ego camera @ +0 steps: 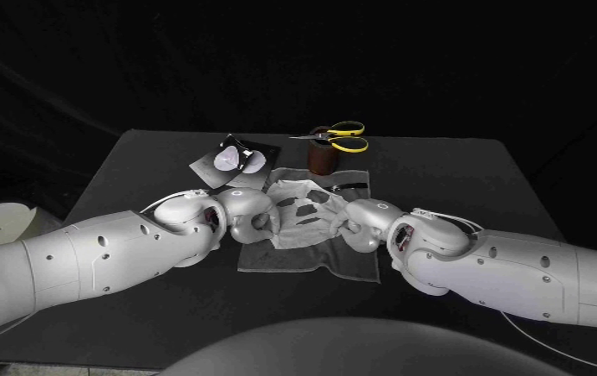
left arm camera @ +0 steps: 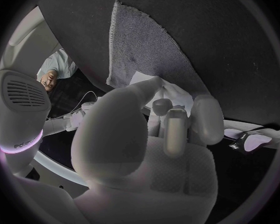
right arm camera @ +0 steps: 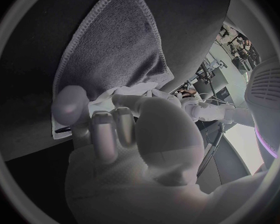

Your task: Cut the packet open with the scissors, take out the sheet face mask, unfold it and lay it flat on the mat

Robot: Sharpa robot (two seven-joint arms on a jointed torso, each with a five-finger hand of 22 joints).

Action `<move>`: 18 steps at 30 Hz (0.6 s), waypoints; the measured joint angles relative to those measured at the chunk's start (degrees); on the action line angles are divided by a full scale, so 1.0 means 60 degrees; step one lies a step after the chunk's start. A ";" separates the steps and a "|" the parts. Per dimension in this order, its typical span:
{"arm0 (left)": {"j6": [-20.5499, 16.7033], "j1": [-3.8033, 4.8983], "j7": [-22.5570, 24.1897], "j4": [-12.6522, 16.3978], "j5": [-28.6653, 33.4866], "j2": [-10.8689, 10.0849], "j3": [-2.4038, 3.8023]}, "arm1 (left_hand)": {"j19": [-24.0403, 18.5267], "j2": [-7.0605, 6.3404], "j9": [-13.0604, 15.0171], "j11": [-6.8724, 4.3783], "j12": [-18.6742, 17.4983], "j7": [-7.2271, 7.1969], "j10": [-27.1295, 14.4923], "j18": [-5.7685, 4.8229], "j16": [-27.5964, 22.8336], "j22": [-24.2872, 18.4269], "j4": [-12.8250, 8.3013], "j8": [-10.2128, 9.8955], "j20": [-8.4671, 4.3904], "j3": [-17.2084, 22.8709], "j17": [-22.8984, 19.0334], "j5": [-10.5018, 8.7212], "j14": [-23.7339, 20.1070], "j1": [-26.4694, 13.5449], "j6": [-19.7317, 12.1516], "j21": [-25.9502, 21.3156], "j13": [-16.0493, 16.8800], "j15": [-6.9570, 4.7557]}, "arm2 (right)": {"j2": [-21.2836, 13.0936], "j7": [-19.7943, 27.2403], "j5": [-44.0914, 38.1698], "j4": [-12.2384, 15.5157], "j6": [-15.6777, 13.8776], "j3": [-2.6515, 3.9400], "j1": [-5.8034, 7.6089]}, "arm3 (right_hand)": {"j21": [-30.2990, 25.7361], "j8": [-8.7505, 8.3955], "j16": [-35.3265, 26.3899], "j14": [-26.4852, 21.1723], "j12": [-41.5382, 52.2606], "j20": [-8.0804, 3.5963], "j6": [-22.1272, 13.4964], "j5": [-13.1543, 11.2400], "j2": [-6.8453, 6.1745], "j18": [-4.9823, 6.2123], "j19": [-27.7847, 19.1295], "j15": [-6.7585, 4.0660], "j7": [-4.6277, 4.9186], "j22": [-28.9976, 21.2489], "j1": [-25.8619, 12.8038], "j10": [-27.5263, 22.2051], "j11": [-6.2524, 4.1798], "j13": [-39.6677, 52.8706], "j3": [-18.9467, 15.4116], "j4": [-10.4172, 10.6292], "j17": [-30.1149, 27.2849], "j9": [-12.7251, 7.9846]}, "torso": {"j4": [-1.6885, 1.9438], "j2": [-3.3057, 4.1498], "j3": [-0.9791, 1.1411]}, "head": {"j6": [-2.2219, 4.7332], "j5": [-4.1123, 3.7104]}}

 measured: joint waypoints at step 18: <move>-0.0134 -0.0008 0.0086 0.0064 -0.0233 -0.0038 -0.0019 | 0.0153 0.0327 -0.0010 -0.0139 0.0585 -0.0113 0.1090 0.0000 0.0100 0.0001 0.0050 0.0322 -0.0085 0.0425 0.0000 -0.0036 0.0017 -0.0006 0.0465 0.0249 0.1534 -0.0060 | 0.0016 -0.0001 0.0001 -0.0023 0.0000 0.0005 0.0005 | 0.0000 0.0034 0.0039 0.0000 -0.0001 0.0000 0.0038 0.0000 0.0041 0.0000 0.0000 0.0000 -0.0006 -0.0001 -0.0041 -0.0001 -0.0001 -0.0002 0.0000 0.0000 -0.0008 0.0012 | 0.0001 0.0003 0.0000 | 0.0000 -0.0027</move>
